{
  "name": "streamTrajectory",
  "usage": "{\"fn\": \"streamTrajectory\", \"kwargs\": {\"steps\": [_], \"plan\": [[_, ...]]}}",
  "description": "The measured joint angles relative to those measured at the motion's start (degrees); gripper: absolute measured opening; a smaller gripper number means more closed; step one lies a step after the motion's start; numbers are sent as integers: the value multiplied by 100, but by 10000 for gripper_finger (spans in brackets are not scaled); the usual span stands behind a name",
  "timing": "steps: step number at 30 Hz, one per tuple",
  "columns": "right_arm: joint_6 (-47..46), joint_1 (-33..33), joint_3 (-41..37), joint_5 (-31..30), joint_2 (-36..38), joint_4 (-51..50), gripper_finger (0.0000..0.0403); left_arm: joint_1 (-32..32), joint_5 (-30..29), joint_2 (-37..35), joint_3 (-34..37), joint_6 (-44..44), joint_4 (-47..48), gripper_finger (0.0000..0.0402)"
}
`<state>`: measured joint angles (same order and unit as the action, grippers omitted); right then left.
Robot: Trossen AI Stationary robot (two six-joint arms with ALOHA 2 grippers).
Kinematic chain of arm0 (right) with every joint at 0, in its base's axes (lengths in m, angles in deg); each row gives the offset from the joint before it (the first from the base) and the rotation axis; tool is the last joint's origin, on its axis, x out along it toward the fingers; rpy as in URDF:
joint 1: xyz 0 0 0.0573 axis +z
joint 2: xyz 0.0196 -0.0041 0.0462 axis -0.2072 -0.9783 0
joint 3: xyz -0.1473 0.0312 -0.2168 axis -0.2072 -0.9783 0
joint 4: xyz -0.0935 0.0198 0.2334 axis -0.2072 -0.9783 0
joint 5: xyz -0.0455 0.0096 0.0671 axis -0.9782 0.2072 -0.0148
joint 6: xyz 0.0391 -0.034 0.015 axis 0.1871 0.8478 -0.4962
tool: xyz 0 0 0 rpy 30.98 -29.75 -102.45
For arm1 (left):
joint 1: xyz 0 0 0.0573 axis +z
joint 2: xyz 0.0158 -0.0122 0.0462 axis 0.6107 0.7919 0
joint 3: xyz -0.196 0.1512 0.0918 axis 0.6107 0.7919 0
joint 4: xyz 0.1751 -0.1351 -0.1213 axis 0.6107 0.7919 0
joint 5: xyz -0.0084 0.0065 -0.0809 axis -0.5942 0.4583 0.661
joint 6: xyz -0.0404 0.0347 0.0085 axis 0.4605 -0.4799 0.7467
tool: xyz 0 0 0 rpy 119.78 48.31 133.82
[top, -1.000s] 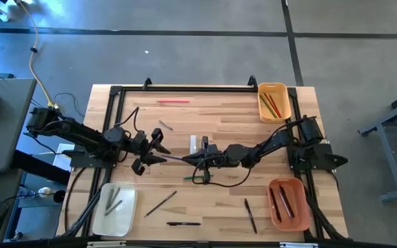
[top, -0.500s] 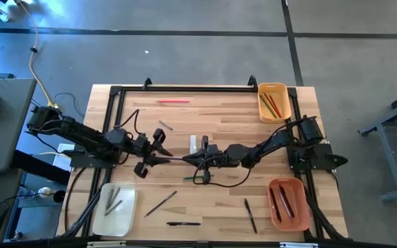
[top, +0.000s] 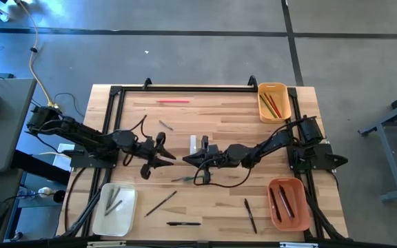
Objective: Sort crayons/erasers/pens/pencils in bins
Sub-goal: Put the blue crayon into the white bin
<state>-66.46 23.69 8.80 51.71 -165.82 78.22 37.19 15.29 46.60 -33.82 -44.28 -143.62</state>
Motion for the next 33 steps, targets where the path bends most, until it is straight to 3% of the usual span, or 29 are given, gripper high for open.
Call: {"fn": "streamTrajectory", "kwargs": {"steps": [7, 12, 16, 19, 25, 33], "plan": [[-99, 6, 2, 0, 1, -560, 1, -49, 58, 0, 0, 396, 1138, 97], [-146, 43, 2, -4, 241, -1966, 0, -309, 118, 0, -135, 796, 2751, 81], [-97, 63, 2, -249, 510, -3116, 0, -739, -638, 2, -554, 975, 4504, 82], [12, 81, 2, -558, 662, -3680, 0, -1029, -1358, 2, -830, 1145, 5287, 95], [269, 151, 2, -651, 723, -3919, 0, -1036, -2223, 114, -958, 1361, 5525, 133], [356, 198, 2, -651, 723, -3951, 0, -342, -2246, 934, -956, 1346, 5316, 158]]}}
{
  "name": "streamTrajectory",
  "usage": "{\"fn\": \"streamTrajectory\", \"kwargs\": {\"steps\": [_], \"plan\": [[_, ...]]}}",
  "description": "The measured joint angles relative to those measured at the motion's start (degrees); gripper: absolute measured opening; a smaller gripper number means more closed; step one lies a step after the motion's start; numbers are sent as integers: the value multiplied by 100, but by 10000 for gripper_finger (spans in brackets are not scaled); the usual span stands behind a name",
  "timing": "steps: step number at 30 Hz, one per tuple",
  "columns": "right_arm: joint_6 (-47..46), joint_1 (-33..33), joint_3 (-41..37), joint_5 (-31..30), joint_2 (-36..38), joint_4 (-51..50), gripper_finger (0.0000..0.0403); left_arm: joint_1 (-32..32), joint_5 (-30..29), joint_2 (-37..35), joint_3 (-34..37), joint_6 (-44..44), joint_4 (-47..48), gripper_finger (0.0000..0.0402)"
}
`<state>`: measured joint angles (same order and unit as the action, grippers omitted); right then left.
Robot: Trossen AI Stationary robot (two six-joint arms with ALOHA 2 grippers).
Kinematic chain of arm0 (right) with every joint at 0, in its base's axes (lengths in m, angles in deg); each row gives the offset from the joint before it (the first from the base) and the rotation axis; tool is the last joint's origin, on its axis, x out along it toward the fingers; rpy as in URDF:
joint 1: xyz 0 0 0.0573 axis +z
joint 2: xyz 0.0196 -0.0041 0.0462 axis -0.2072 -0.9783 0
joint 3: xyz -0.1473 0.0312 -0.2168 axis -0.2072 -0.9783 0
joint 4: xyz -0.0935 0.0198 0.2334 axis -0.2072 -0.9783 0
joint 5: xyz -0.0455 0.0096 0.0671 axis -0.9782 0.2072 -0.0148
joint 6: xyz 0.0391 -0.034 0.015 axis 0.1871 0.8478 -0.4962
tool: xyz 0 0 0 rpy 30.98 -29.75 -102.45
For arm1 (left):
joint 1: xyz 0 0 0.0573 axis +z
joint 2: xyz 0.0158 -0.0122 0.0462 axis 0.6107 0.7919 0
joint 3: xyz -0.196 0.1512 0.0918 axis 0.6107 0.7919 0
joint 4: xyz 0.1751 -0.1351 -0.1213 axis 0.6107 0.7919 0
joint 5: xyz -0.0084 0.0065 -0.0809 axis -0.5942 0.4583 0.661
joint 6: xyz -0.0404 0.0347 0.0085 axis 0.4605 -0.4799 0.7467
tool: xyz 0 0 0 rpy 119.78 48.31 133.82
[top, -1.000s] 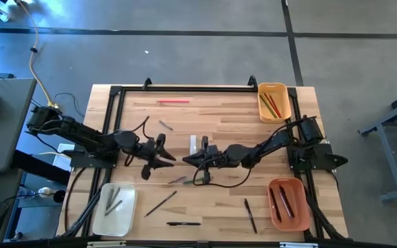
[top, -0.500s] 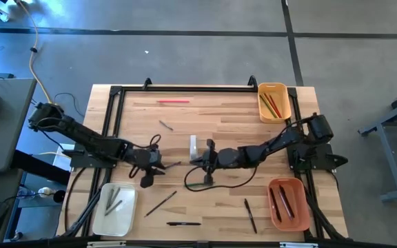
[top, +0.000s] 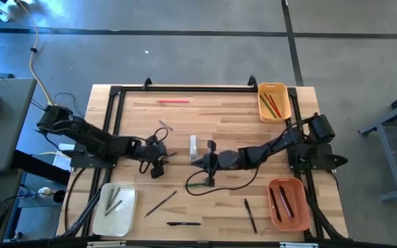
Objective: Sort crayons/erasers/pens/pencils in bins
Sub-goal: Put the blue crayon into the white bin
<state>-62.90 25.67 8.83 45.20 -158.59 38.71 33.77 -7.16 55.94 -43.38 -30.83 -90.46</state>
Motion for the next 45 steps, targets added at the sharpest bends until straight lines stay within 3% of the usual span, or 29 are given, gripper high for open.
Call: {"fn": "streamTrajectory", "kwargs": {"steps": [8, 18, 24, 36, 45], "plan": [[51, 14, 0, 0, 0, 21, 0, 454, 185, 403, -23, -183, 1, 127], [362, -34, 0, 1, 1, 48, 0, 515, 589, 420, -51, -560, 260, 43], [502, -173, 0, 4, 199, -66, 0, 515, 703, 397, -92, -520, 383, 17], [610, -103, 2, 1, 640, -867, 0, 408, 1573, -91, -1144, -593, 2359, 12], [609, -80, 2, 0, 640, -1073, 0, -412, 1975, -598, -1748, 190, 3662, 12]]}}
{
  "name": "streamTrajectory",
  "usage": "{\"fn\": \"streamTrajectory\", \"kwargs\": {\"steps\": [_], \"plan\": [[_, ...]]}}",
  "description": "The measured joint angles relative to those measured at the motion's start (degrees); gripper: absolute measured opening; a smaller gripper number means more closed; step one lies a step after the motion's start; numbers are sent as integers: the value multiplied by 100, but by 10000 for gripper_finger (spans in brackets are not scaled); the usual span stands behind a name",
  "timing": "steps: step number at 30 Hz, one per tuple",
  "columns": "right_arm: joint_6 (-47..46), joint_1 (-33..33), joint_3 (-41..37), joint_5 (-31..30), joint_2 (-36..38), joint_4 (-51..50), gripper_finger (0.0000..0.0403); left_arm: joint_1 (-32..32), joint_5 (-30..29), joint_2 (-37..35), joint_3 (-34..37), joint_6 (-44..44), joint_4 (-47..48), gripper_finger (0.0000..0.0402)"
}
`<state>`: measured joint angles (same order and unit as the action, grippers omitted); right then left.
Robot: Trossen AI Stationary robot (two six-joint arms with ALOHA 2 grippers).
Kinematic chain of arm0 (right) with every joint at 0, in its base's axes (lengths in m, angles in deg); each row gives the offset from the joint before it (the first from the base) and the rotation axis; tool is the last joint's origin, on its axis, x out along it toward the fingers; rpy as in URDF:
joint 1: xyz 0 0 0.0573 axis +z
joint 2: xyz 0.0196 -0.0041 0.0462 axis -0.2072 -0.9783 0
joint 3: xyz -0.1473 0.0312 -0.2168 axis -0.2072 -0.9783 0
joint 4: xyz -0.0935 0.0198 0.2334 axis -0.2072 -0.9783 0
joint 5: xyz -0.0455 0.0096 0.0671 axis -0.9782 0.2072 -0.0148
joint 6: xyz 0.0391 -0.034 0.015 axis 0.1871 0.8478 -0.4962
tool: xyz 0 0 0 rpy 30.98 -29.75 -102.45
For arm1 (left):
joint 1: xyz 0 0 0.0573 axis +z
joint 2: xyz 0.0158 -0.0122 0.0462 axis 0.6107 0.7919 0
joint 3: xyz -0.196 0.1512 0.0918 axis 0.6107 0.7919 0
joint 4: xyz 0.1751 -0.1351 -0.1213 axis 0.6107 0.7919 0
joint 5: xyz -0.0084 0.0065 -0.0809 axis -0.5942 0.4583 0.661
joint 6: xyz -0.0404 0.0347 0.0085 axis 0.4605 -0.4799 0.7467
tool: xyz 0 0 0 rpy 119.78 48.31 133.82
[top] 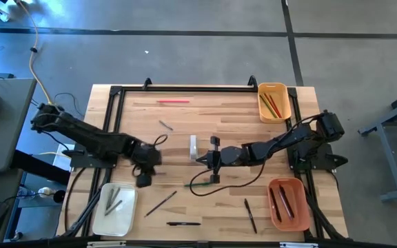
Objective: Sort crayons/erasers/pens/pencils in bins
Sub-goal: Put the blue crayon into the white bin, then put the blue pencil into the yellow bin
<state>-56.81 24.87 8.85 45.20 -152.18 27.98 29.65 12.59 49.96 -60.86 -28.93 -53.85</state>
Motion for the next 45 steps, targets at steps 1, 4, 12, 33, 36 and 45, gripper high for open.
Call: {"fn": "streamTrajectory", "kwargs": {"steps": [1, 4, 12, 33, 36, 45], "plan": [[-20, 0, 0, 0, 0, -13, 0, -163, 157, -73, -85, 143, 149, 12], [-30, 0, 0, 0, 0, -38, 0, -724, 508, -299, -358, 753, 641, 12], [-76, 0, -2, 0, 0, -141, 0, -2842, 817, -804, -823, 3660, 1146, 12], [-80, 39, -4, 0, 0, -193, 0, -4909, -43, -164, 357, 5763, 377, 14], [-81, 39, -4, 0, -2, -191, 0, -4906, -164, -135, 357, 5663, 366, 26], [-83, 39, -4, 0, -2, -188, 0, -4906, 94, -354, 341, 5326, 390, 84]]}}
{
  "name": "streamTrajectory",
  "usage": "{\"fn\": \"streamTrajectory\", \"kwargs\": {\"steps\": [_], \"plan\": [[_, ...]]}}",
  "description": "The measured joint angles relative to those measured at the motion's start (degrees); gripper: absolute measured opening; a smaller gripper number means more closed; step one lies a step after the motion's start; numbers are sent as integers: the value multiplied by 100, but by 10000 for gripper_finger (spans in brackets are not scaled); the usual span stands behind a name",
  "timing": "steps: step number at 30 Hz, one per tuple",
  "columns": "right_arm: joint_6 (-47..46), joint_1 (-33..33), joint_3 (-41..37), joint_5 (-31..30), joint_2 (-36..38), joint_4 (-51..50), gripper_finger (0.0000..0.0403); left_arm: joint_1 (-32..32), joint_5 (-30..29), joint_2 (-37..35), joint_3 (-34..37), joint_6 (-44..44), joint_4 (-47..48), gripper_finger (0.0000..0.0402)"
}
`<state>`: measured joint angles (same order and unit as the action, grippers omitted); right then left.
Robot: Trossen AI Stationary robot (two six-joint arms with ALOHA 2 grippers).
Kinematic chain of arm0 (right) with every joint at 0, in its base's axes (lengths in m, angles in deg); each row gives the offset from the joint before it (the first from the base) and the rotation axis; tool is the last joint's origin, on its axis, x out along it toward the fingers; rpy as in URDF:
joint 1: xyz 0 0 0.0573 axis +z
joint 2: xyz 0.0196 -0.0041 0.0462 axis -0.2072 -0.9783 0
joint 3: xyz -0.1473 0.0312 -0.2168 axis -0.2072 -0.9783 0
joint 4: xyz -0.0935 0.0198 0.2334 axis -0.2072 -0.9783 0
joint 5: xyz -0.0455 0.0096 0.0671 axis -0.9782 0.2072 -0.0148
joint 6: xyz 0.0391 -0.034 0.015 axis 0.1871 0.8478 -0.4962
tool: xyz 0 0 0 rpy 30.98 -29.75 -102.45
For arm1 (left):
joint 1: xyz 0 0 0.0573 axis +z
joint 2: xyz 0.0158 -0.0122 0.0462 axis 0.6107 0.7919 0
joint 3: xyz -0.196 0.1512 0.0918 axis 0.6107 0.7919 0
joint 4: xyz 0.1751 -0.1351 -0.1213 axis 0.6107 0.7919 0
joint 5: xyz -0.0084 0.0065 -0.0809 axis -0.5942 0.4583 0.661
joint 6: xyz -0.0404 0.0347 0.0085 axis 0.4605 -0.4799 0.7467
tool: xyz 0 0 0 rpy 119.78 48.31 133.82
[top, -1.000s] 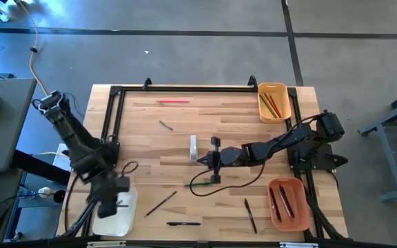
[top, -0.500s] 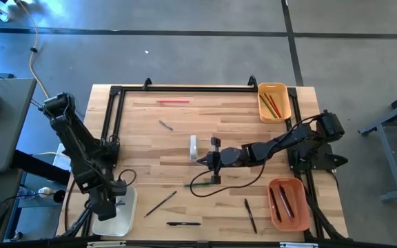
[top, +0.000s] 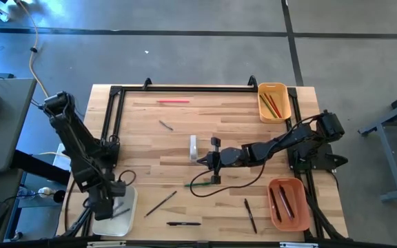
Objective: Sort crayons/erasers/pens/pencils in bins
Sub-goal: Put the blue pencil into the yellow bin
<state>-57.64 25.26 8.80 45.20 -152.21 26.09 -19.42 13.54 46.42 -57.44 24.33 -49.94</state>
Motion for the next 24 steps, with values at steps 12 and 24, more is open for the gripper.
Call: {"fn": "streamTrajectory", "kwargs": {"steps": [12, 24], "plan": [[1, 0, 0, 0, -2, 26, 0, 1036, -943, -1156, -190, -1478, 90, 49], [-97, 0, 0, -119, -2, 24, 0, 2997, -715, -521, -192, -3694, -388, 1]]}}
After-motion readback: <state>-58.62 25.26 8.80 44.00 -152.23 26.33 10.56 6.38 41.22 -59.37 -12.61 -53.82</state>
